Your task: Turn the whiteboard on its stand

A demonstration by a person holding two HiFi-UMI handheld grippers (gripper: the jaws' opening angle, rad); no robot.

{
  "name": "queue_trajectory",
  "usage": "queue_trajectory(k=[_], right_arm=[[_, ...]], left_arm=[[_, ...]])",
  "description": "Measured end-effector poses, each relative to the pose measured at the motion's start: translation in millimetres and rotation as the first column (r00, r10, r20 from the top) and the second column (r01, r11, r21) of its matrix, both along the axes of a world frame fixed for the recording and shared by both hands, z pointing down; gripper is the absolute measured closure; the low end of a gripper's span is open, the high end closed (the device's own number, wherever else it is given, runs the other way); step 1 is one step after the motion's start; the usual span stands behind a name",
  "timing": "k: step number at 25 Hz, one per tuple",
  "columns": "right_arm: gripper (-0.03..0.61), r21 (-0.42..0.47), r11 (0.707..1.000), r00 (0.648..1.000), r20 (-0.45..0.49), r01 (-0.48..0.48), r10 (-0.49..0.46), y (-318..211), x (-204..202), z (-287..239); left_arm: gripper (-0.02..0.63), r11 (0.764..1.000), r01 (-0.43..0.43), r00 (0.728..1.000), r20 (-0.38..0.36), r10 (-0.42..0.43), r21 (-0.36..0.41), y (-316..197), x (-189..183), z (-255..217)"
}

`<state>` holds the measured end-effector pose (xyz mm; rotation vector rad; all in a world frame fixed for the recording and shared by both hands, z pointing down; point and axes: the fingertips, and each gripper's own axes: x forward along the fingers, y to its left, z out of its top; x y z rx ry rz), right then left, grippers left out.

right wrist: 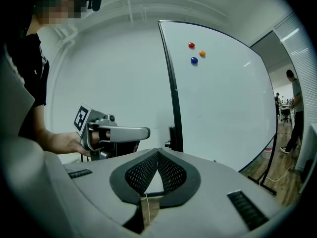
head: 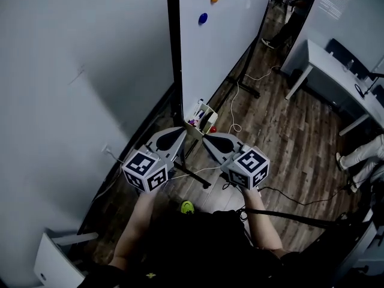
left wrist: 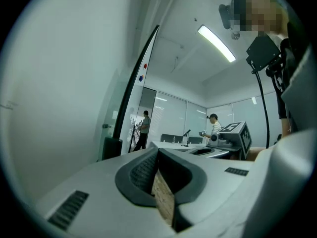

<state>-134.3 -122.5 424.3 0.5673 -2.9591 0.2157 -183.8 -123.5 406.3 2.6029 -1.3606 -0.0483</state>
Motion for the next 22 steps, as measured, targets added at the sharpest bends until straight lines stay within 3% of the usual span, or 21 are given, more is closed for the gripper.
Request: queue_trajectory(k=[8, 16, 22], right_arm=[[0.581, -0.009, 0.999, 0.999, -0.022, -0.041, 0.041, -2, -13, 10], [0.581, -0.015, 0.998, 0.998, -0.033, -0.061, 0.06, -5, -13, 14], [0.581, -0.02, 0.998, 0.997, -0.05, -0.054, 0.052, -17, -1, 15]], left_arm=[[0.6, 0.999, -0.016, 1.0, 0.008, 0.016, 0.032, -22, -23, -8], [0.434, 0.993, 0.056, 0.993, 0.096, -0.065, 0.1, -54, -37, -26], [0.378, 0.977, 0.138, 0.982, 0.108, -0.157, 0.161, -90, -57, -51]])
